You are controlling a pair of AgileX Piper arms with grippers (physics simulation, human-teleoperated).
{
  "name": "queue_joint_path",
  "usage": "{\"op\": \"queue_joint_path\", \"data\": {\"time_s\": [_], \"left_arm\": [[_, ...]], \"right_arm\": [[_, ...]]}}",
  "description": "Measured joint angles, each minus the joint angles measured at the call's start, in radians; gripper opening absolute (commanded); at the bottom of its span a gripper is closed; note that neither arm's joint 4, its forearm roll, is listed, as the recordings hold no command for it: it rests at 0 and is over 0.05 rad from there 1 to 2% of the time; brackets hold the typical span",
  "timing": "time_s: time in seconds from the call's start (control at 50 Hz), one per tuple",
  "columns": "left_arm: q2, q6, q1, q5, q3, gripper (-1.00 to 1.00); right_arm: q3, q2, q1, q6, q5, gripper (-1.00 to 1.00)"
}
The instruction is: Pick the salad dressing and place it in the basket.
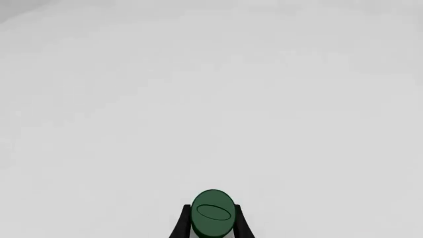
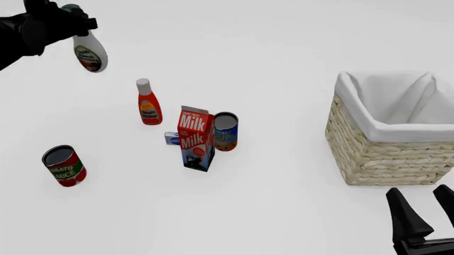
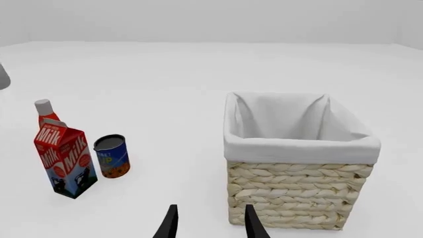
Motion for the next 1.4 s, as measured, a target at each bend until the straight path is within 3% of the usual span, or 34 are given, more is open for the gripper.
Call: {"op": "queue_joint_path", "data": {"time_s": [0.44, 0.88, 1.12, 1.4], "left_arm": [[-0.194, 0.024, -0.312, 0.062, 0.020, -1.00], [-0.247, 0.030, -0.609, 0.029, 0.141, -1.00], [-0.246, 0.017, -0.735, -0.018, 0.220, -1.00], [-0.231, -0.007, -0.825, -0.080, 0.304, -1.00]], "right_arm": [[-0.013, 0.005, 0.010, -0.003, 0.007, 1.00], [-0.005, -0.001, 0.010, -0.001, 0.003, 1.00], [-0.003, -0.003, 0.009, 0.002, 0.003, 1.00], [-0.002, -0.004, 0.008, 0.004, 0.003, 1.00]]}}
